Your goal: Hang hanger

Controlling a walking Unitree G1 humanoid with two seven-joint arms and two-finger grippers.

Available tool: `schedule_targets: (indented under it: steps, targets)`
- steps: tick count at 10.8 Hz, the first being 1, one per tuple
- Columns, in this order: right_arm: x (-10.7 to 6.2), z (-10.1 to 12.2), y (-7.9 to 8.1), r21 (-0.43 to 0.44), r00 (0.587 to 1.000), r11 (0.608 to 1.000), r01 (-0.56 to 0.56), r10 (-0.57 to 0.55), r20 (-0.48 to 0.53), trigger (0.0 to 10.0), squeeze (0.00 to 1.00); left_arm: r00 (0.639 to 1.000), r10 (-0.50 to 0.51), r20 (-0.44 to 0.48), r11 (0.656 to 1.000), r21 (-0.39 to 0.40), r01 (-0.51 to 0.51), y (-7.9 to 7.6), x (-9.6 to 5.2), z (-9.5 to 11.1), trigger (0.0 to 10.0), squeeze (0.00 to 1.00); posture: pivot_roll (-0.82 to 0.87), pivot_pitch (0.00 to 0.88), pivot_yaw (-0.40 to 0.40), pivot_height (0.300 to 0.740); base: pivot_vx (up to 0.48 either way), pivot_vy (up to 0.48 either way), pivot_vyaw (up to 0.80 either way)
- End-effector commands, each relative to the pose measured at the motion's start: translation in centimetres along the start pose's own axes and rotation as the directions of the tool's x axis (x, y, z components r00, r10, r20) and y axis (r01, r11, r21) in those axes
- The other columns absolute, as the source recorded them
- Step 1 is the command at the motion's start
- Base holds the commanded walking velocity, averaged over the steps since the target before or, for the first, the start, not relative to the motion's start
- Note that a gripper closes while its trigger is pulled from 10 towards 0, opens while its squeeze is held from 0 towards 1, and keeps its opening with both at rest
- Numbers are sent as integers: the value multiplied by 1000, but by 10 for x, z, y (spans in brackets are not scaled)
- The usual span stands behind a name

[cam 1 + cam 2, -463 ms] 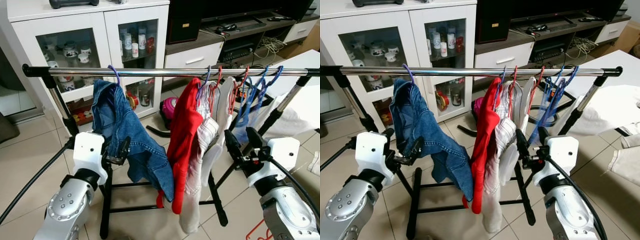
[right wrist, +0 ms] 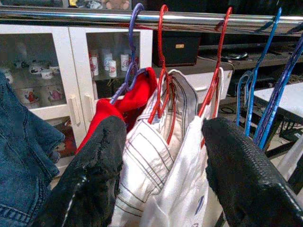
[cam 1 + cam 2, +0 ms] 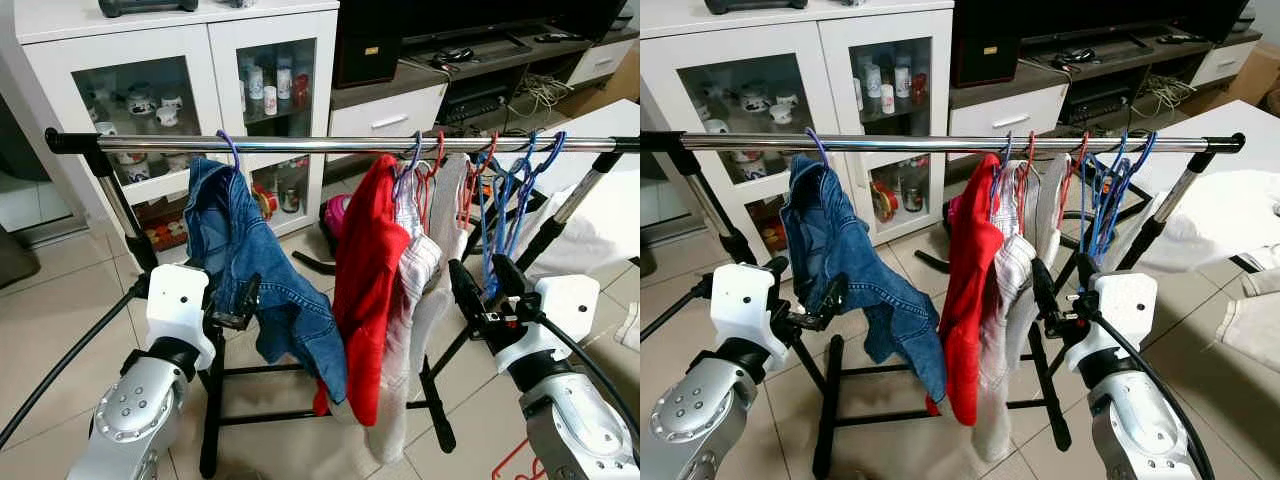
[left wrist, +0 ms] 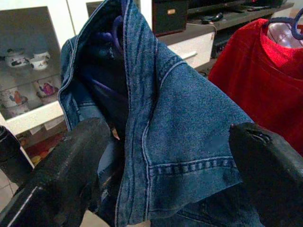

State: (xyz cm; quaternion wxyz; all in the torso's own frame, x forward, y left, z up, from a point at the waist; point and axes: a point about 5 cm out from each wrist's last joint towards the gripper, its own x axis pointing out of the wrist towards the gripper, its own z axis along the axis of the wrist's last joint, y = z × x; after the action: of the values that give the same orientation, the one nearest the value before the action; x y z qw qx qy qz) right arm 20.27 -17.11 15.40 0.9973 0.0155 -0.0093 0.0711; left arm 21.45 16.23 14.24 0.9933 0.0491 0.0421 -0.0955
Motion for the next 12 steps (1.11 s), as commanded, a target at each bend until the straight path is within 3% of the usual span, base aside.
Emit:
schedule_targets:
  steps: [1,10,11,12]
  targets:
    - [13,8,-17,-29,975,977,211,-213,-68,10000,0,998,50,-35,998,-27,-51,10,40,26,10000,0,19,0,25,740,0,0,0]
    - [13,8,-17,-29,975,977,211,-213,-68,10000,0,998,50,-35,998,-27,-51,10,40,26,10000,0,19,0,25,740,0,0,0]
    - [12,6,-12,16,981,984,180,-178,-71,10000,1000,1000,-7,-23,1000,12,7,5,41,30,10000,1000,21,0,44,740,0,0,0]
    - [12,4,-10,29,983,985,168,-165,-74,10000,1000,999,-29,-19,999,25,30,3,42,32,10000,1000,21,0,43,740,0,0,0]
